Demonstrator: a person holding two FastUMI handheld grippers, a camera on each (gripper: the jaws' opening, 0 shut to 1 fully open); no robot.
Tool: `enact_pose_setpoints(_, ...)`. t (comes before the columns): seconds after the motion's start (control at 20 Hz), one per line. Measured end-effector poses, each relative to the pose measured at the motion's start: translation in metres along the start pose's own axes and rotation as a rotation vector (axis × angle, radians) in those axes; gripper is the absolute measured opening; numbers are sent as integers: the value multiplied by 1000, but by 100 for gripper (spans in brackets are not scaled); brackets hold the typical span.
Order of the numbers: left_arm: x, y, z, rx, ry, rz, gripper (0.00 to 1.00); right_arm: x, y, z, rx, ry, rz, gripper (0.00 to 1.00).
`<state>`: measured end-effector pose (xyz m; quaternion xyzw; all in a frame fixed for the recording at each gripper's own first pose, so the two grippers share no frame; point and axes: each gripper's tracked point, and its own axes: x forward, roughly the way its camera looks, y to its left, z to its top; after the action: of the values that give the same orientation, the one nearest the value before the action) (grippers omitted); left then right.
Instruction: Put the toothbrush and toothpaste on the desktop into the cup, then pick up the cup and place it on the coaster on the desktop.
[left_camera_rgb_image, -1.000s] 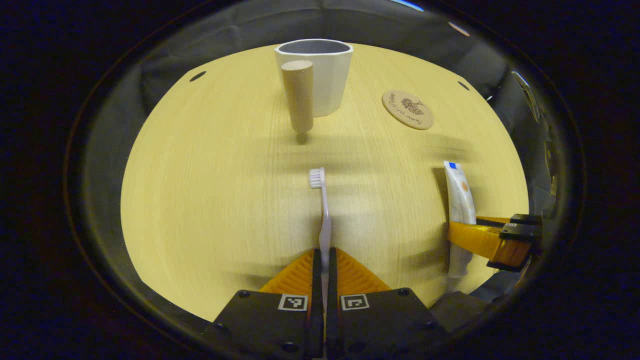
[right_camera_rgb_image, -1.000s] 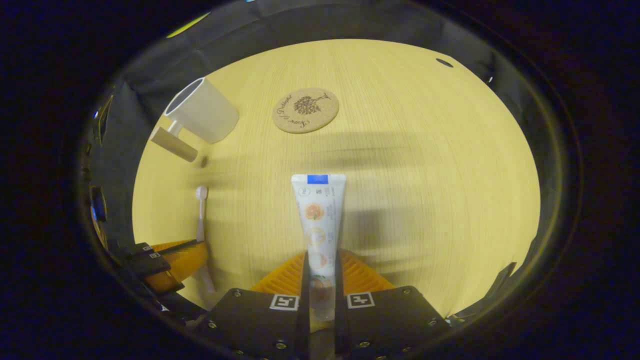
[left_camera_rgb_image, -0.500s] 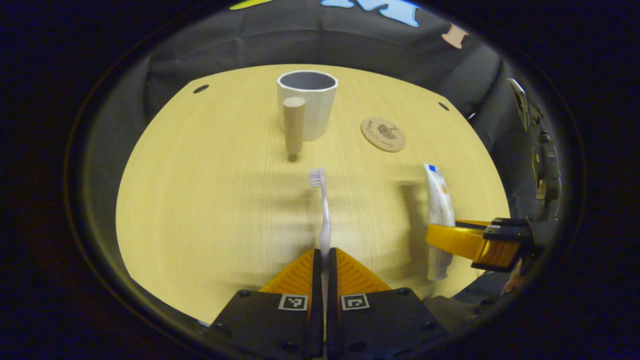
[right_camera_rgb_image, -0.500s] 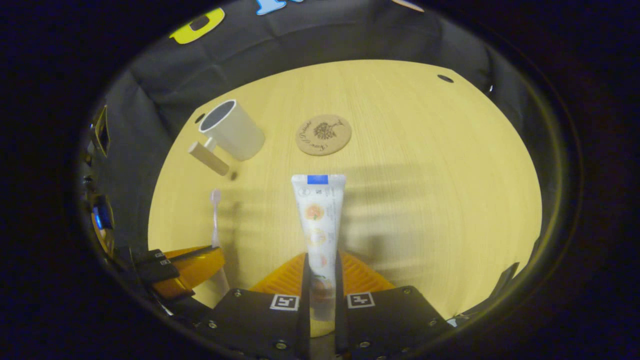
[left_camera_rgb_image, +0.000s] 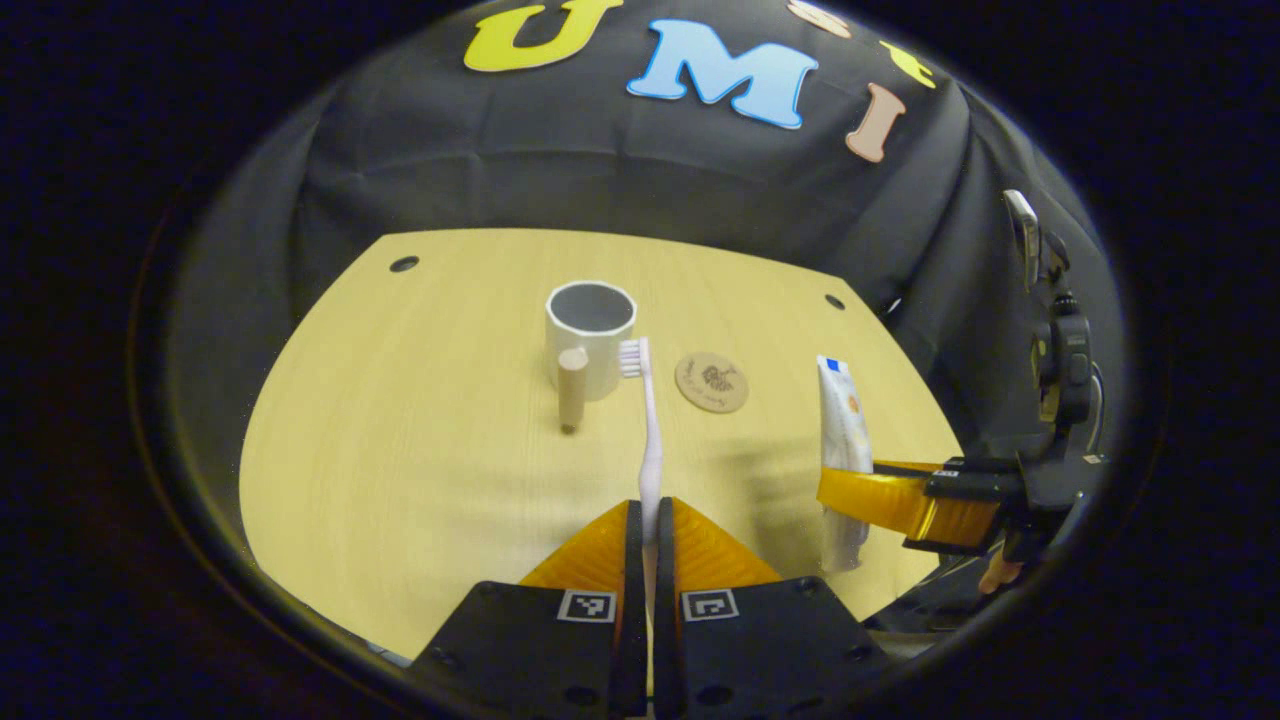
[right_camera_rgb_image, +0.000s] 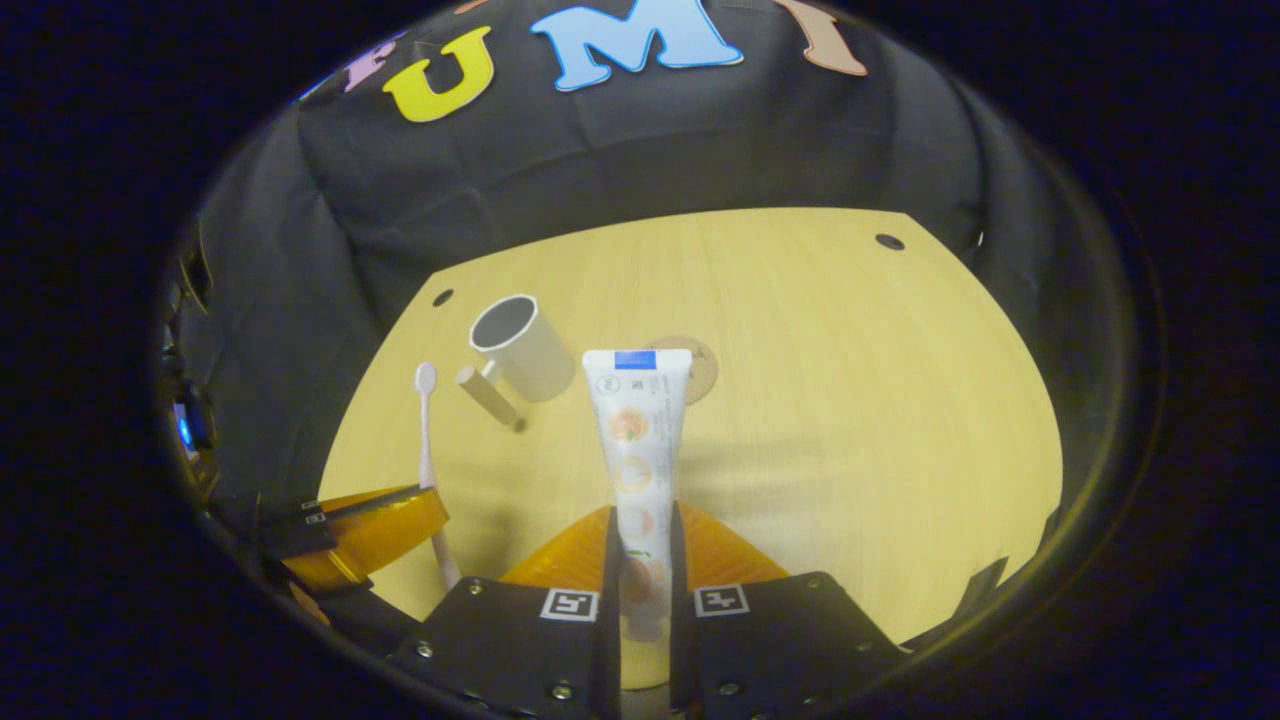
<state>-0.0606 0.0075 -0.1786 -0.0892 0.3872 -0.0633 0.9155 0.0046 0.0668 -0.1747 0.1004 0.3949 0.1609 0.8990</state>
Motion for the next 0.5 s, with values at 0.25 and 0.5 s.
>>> enact_pose_setpoints(0.25, -9, 6, 43, 0, -136, -13, 10, -21, 13, 35, -40, -146, 33, 20)
enact_pose_setpoints(0.5, -15, 23, 69, 22, -241, -22, 10, -46, 31, 58, -79, -271, 63, 20)
